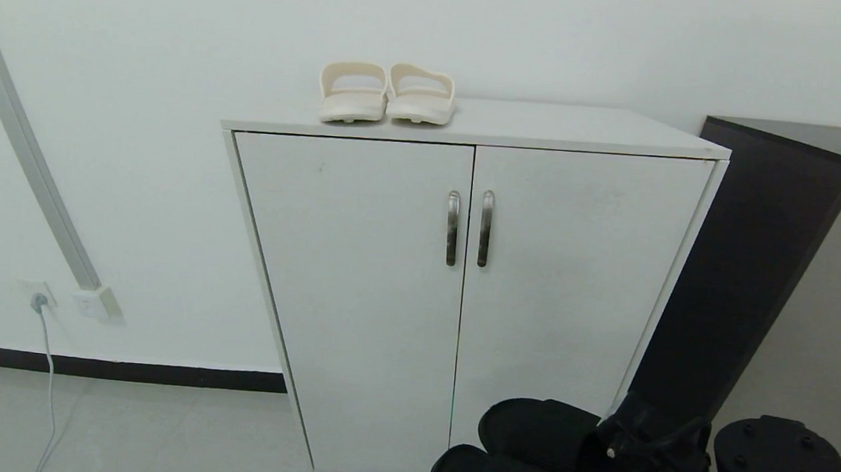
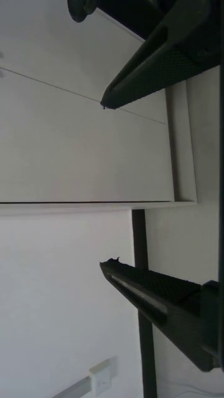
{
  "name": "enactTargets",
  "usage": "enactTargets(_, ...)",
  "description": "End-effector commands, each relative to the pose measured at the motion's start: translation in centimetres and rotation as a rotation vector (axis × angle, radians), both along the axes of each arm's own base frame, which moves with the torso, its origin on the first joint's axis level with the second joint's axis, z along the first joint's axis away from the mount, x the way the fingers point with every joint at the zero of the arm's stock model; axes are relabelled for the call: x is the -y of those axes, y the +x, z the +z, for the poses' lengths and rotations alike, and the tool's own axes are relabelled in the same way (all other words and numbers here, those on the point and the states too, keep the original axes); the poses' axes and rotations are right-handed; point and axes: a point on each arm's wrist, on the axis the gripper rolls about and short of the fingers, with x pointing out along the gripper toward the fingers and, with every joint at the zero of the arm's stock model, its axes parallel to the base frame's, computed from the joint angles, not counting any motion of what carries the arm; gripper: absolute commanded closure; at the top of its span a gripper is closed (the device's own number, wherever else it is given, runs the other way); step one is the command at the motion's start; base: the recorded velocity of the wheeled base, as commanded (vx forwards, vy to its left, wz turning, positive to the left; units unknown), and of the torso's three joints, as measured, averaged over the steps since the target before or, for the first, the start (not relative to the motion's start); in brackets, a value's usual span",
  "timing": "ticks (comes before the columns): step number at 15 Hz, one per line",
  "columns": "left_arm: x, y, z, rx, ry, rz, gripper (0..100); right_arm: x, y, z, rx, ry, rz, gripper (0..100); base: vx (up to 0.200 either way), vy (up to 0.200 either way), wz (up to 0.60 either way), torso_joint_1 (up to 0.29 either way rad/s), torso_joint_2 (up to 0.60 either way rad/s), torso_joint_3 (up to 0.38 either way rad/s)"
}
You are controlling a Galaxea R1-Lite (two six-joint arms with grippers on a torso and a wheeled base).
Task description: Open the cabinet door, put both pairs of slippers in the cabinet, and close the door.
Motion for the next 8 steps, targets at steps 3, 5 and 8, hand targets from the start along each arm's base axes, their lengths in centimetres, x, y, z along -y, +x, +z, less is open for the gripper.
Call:
enactTargets(3, 0.0, 0.01, 0.0, -0.001, 0.001, -0.002, 0, -0.03, 0.0, -0.09, -0.003, -0.003, 0.002, 100, 0.0, 0.0, 0.0, 0.0, 0.0, 0.0)
enactTargets(5, 0.0, 0.0, 0.03, 0.0, 0.009, -0.002, 0, 0.01, -0.03, -0.09, 0.003, -0.008, 0.004, 100, 0.0, 0.0, 0.0, 0.0, 0.0, 0.0)
enactTargets(8, 0.0, 0.04, 0.33, -0.001, 0.065, 0.001, 0, 0.05, -0.06, -0.03, 0.022, -0.017, 0.013, 100, 0.0, 0.0, 0.0, 0.0, 0.0, 0.0)
